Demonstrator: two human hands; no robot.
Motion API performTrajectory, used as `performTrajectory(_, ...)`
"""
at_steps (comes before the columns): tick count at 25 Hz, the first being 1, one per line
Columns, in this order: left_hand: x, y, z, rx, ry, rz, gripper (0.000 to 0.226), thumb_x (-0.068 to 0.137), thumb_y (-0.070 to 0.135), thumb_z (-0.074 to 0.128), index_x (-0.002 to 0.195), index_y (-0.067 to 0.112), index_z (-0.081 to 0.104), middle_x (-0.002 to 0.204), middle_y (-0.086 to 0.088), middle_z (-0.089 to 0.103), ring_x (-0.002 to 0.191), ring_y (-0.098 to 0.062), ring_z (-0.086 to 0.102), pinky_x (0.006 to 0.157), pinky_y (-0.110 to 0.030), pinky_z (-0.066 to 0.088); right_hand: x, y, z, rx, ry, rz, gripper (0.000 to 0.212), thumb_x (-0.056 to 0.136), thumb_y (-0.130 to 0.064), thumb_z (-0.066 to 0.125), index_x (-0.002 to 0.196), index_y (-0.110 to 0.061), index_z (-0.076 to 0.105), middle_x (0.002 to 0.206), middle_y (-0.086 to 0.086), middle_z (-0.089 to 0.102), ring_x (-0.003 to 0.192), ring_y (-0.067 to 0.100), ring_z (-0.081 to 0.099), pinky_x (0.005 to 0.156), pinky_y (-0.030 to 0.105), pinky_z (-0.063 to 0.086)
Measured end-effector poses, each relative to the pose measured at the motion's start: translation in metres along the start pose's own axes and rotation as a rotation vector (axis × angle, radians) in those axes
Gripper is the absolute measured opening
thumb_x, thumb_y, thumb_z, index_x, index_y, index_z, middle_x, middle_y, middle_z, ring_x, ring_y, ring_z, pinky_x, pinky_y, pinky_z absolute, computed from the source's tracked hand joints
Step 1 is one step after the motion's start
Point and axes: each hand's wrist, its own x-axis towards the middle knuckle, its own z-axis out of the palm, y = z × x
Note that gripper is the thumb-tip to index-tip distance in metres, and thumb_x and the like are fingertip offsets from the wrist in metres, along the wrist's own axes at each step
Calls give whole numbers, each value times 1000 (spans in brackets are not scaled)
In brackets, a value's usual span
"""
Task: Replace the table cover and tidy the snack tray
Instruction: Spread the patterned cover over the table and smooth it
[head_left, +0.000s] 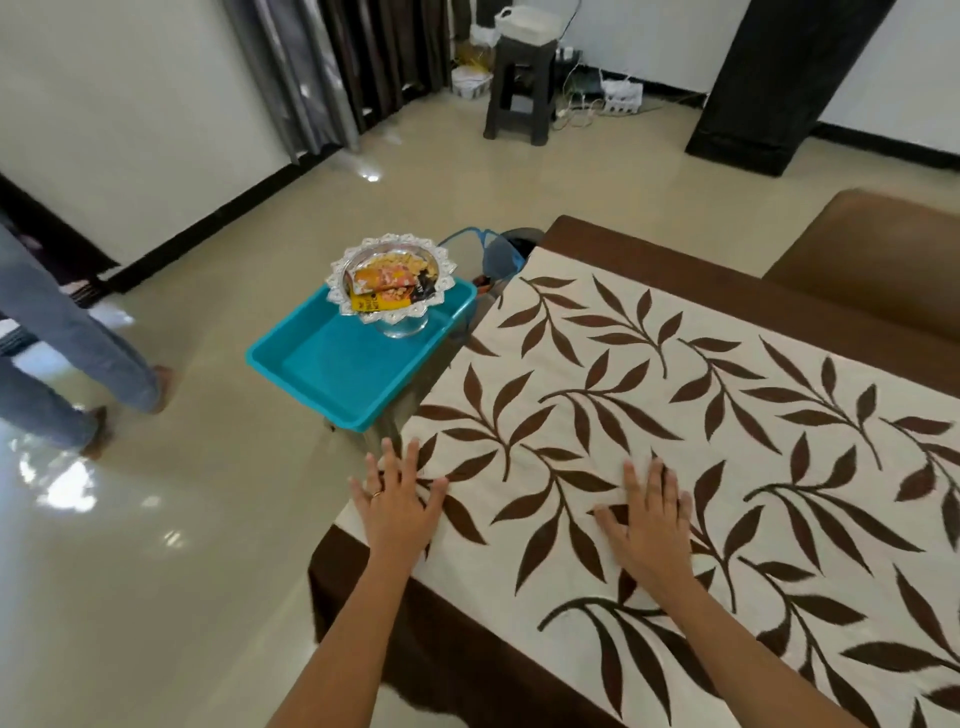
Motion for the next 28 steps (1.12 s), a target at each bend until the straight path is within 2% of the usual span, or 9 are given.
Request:
performTrajectory(2, 8, 10, 4, 22, 18, 17, 72, 89, 71, 10, 151, 39, -8, 162, -3, -7, 148, -30, -6, 116, -53, -6, 7, 12, 1, -2, -15, 31, 82, 85, -71, 6, 152, -27, -10, 161, 13, -7, 149, 32, -6, 119, 50, -2)
performTrajectory(5, 19, 16, 5, 30, 23, 40, 74, 87, 72, 8, 152, 37, 0, 162, -3, -3, 149, -30, -2, 116, -53, -6, 16, 9, 0, 23, -11, 55, 79, 91, -69, 18, 151, -28, -12, 161, 12, -7, 149, 30, -8, 120, 49, -3)
performTrajectory(8, 29, 30, 1, -44, 79, -41, 72, 90, 68, 14, 149, 28, 22, 162, -7, 2, 148, -33, 2, 116, -59, -3, 22, 9, -1, 46, -25, 44, 79, 92, -68, 20, 152, -27, -11, 161, 11, -10, 148, 28, -12, 118, 47, -9)
performTrajectory(11, 49, 65, -6, -50, 178, 83, 66, 95, 58, 25, 144, 15, 34, 160, -12, 10, 148, -31, 6, 119, -54, 4, 27, 23, -5, 140, 94, 49, 70, 97, -58, 21, 154, -21, 4, 162, 11, -1, 149, 26, -9, 120, 47, -2)
performTrajectory(14, 80, 105, -7, -26, 71, 302, 67, 95, 58, 27, 152, 24, 18, 162, -8, 3, 149, -29, 0, 117, -47, -3, 55, 52, -18, 123, 173, 157, 63, 100, -48, 22, 153, -16, 14, 161, 15, 8, 149, 30, 1, 120, 52, 8)
performTrajectory(17, 108, 131, 2, 75, -45, 304, 70, 94, 64, 20, 153, 32, 3, 162, -6, -7, 148, -31, -9, 117, -53, -5, 90, 78, -25, 128, 45, 230, 69, 97, -56, 21, 154, -21, 1, 161, 13, -5, 148, 30, -9, 119, 50, -1)
performTrajectory(21, 123, 146, 8, 114, -40, 272, 71, 92, 67, 20, 153, 33, 6, 162, -6, -4, 148, -31, -9, 116, -56, -5, 108, 90, -18, 63, 18, 247, 74, 94, -63, 18, 153, -24, -4, 161, 11, -10, 148, 29, -11, 119, 48, -6)
performTrajectory(25, 133, 175, 3, 104, 126, 271, 70, 93, 64, 25, 149, 22, 26, 160, -12, 10, 148, -34, 5, 117, -58, 2, 110, 79, -20, 91, 80, 243, 74, 94, -63, 15, 153, -23, -5, 161, 11, -9, 148, 28, -11, 119, 48, -4)
performTrajectory(28, 146, 199, 8, 129, -6, 426, 76, 91, 69, 18, 153, 28, 4, 162, -8, -4, 148, -34, -3, 116, -55, -2, 90, 68, -12, 73, 73, 149, 75, 90, -66, 8, 152, -27, -9, 161, 8, -11, 148, 24, -15, 118, 45, -8)
